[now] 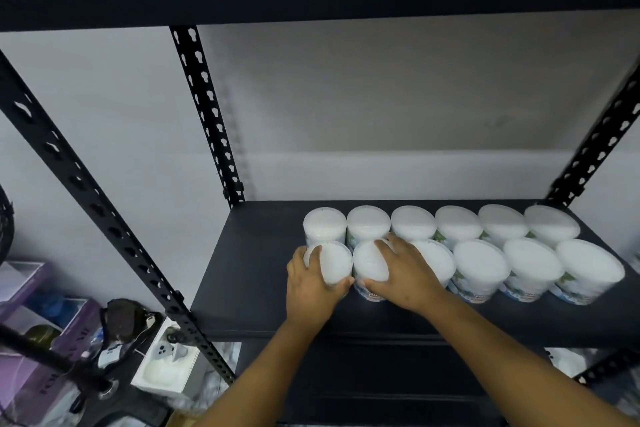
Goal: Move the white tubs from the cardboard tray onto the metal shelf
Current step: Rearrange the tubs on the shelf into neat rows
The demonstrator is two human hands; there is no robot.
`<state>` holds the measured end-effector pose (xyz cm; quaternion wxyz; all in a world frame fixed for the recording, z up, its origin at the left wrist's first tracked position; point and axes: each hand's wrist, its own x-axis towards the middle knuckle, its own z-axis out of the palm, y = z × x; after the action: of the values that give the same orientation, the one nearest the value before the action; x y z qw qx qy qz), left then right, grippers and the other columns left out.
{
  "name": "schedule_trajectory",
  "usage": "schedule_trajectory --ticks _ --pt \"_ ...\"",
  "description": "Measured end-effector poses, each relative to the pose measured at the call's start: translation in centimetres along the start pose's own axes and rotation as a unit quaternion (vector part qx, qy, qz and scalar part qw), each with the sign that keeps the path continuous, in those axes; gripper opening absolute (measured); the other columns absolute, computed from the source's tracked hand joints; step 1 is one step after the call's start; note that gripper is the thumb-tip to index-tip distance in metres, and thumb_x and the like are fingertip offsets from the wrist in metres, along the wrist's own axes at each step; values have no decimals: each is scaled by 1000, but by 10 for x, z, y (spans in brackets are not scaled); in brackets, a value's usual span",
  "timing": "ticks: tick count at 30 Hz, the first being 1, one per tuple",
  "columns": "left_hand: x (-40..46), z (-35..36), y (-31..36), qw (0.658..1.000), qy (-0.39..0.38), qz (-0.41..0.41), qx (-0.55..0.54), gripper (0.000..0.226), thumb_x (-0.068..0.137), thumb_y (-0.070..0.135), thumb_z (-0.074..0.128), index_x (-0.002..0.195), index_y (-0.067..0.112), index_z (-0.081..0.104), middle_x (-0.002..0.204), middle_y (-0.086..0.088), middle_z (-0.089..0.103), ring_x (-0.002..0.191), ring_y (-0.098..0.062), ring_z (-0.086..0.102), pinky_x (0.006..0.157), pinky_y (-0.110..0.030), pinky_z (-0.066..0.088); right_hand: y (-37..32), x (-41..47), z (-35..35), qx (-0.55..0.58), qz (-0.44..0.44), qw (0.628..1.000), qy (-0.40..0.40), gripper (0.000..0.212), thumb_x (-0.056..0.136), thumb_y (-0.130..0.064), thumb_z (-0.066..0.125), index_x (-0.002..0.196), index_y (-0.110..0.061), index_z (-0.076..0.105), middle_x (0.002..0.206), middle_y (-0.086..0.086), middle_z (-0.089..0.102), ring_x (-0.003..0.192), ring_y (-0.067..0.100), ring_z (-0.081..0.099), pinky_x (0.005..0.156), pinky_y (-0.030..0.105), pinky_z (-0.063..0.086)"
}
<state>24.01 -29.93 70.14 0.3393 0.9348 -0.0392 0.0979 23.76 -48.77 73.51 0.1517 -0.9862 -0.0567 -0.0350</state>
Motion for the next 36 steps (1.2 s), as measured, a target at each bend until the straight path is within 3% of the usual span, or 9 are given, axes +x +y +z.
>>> schedule_trajectory --ticks 2,5,8,14,19,23,29,36 --pt "-2 -3 -1 1000 -2 20 13 86 72 59 68 142 22 36 152 -10 18 137 -25 19 107 -41 33 2 -3 0 4 -4 1000 -4 88 73 -66 58 143 -18 32 153 6 24 138 24 27 115 36 24" --pt "-2 -5 -3 995 30 77 65 73 72 66 57 128 20 54 142 -13 40 129 -31 38 100 -46 41 5 -10 1 -28 -34 999 -19 78 85 -54 54 147 -18 24 157 4 14 144 22 15 117 32 14" --pt "0 -6 -5 992 21 87 93 65 76 65 52 122 19 62 133 -9 51 123 -29 45 96 -45 43 4 -16 0 -25 -64 997 -17 64 90 -41 51 145 -17 31 154 4 26 142 20 22 115 27 14" --pt "1 -8 -7 991 -2 98 96 53 82 49 65 125 18 61 136 -7 50 128 -29 41 100 -43 38 -2 -17 -4 -33 -83 996 -8 48 92 -34 51 134 -12 47 140 5 45 128 21 40 108 26 27" --pt "-2 -8 -6 989 4 97 108 57 81 49 66 127 16 58 137 -9 50 128 -29 41 102 -43 37 0 -21 -1 -36 -75 996 -17 57 92 -36 51 142 -13 37 151 7 32 140 22 26 114 27 17" --pt "-2 -10 -9 988 -28 103 108 53 88 48 56 133 21 53 145 -5 42 139 -27 29 111 -39 24 -1 -20 -3 -47 -78 996 -21 53 93 -31 49 141 -11 38 149 8 34 137 23 30 113 27 19" --pt "-5 -13 -8 986 -28 104 129 56 88 50 55 135 21 51 143 -4 44 136 -27 31 110 -41 26 -1 -20 -3 -44 -74 996 -21 57 93 -38 49 143 -13 35 152 7 30 140 22 25 115 27 15" --pt "-5 -16 -6 985 -43 101 132 59 88 51 54 139 22 45 147 0 38 139 -24 25 112 -38 20 2 -20 -4 -30 -87 996 -14 53 91 -32 53 139 -11 42 149 10 36 138 25 31 114 30 19"
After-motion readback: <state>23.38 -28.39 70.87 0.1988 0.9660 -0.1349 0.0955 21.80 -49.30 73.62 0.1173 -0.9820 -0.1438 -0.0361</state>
